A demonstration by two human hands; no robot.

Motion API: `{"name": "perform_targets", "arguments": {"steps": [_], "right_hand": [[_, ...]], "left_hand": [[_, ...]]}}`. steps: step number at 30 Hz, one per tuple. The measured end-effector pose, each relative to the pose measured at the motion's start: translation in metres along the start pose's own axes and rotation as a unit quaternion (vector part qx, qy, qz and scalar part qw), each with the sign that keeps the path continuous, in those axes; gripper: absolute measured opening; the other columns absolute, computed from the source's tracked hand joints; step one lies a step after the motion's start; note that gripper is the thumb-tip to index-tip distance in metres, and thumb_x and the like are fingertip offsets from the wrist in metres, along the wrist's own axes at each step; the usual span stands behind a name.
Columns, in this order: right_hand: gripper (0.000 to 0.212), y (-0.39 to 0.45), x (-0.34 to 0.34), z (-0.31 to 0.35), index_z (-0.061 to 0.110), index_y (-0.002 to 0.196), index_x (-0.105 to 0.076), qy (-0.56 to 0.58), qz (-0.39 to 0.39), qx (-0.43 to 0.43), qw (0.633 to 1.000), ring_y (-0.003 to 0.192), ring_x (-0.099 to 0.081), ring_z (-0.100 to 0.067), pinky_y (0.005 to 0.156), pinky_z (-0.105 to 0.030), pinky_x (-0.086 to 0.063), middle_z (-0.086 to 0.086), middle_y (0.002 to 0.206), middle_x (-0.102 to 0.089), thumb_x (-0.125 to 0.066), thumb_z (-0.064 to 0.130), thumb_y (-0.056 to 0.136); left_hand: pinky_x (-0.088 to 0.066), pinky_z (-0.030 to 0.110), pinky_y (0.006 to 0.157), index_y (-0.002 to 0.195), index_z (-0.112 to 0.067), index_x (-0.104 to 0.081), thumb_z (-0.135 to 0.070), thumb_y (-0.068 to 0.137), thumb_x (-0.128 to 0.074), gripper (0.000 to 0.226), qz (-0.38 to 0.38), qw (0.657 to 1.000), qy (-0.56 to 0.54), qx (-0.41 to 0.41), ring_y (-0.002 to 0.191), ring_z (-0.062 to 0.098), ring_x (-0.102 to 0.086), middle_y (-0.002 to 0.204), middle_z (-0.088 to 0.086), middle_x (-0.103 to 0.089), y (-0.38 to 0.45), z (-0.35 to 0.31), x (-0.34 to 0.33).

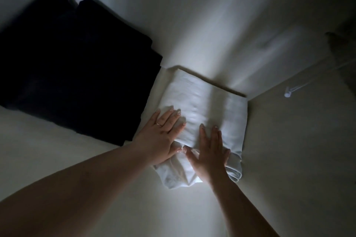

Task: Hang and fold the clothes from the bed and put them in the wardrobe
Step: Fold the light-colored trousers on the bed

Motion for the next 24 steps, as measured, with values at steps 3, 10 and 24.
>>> {"name": "perform_targets", "arguments": {"steps": [3,10,24], "right_hand": [[0.096,0.015,0.004,-0.003,0.04,0.147,0.017,0.0,0.033,-0.005,0.999,0.144,0.021,-0.017,0.112,-0.061,-0.003,0.002,0.157,0.025,-0.008,0.084,0.065],[0.08,0.024,0.006,-0.005,0.036,0.15,0.008,-0.023,0.053,-0.006,0.998,0.146,0.014,-0.02,0.114,-0.057,-0.007,-0.002,0.159,0.019,-0.035,0.065,0.089],[0.025,-0.132,0.119,0.161,0.029,0.087,-0.067,0.616,-0.083,-0.006,0.783,0.081,-0.065,0.002,0.075,-0.015,-0.049,0.011,0.083,-0.071,-0.066,0.004,0.086]], "left_hand": [[-0.006,0.048,0.119,0.149,-0.02,-0.031,-0.065,0.079,-0.013,0.085,0.032,0.999,0.025,0.003,0.147,0.031,-0.011,0.158,0.014,-0.016,0.015,0.004,-0.001],[0.011,0.043,0.117,0.154,-0.023,-0.005,-0.063,0.088,-0.025,0.079,0.073,0.997,0.009,0.025,0.147,0.023,0.016,0.161,0.007,0.011,0.018,0.005,0.005],[-0.047,0.015,0.077,0.1,-0.033,-0.065,-0.028,0.094,-0.057,0.012,-0.186,0.836,-0.399,0.329,0.086,-0.004,-0.061,0.093,-0.02,-0.066,-0.164,0.019,0.191]]}}
Point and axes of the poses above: each hand's wrist, its own y-axis towards the middle knuckle, its own x-axis out of the back of the hand, z = x × y, the point moved 5 cm from there along y, towards the middle knuckle
